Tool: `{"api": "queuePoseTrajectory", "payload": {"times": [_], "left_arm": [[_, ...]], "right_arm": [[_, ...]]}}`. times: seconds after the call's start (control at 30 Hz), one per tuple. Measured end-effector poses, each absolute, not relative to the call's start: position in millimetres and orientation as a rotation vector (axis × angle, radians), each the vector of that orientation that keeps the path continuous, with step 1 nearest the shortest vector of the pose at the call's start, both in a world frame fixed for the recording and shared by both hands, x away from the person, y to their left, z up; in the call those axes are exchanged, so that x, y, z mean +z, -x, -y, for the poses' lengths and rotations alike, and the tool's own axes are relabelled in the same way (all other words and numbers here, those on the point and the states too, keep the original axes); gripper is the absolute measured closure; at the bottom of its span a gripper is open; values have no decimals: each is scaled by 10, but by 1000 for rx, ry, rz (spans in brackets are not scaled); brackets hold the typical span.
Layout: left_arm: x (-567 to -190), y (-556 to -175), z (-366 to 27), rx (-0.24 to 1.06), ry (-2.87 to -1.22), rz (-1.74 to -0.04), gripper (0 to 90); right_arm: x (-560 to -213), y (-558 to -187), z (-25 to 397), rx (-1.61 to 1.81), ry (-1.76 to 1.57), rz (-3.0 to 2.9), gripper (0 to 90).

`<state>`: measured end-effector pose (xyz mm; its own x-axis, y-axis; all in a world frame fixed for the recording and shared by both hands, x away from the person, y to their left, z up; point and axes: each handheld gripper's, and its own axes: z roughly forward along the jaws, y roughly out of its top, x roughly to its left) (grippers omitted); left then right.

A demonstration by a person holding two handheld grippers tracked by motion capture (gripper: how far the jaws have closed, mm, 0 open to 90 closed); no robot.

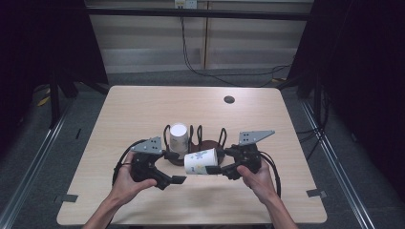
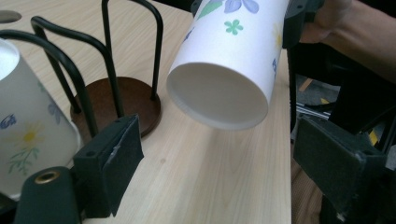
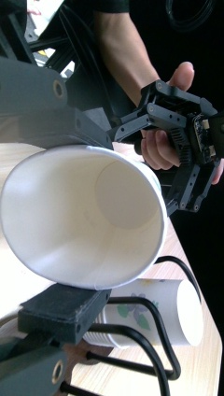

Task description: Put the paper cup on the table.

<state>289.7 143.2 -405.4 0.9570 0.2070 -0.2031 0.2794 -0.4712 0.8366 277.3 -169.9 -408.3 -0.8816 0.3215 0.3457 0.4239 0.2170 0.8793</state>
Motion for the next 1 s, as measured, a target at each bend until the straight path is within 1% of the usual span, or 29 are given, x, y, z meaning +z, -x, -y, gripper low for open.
{"api": "queuePoseTrajectory", "payload": {"times": [0.17, 0.47, 0.6, 0.63, 0.73, 0.77, 1.0], "left_arm": [[-4162, -2919, -1503, -95, -2111, -373, 158], [-4184, -2945, -1576, -84, -2120, -387, 159], [-4208, -2974, -1612, -60, -2150, -407, 161], [-4225, -2985, -1635, -11, -2184, -405, 161], [-4243, -3000, -1660, 0, -2185, -419, 162], [-4254, -3013, -1684, 23, -2189, -424, 162], [-4290, -3039, -1734, 19, -2172, -455, 162]], "right_arm": [[-4056, -2775, 1729, -1736, 752, 2421, 316], [-4035, -2788, 1784, -1691, 828, 2468, 314], [-4010, -2804, 1836, -1658, 852, 2485, 309], [-4004, -2811, 1877, -1648, 871, 2496, 309], [-4003, -2817, 1909, -1641, 885, 2499, 309], [-3996, -2823, 1945, -1634, 902, 2510, 309], [-3949, -2817, 2087, -1631, 952, 2521, 310]]}}
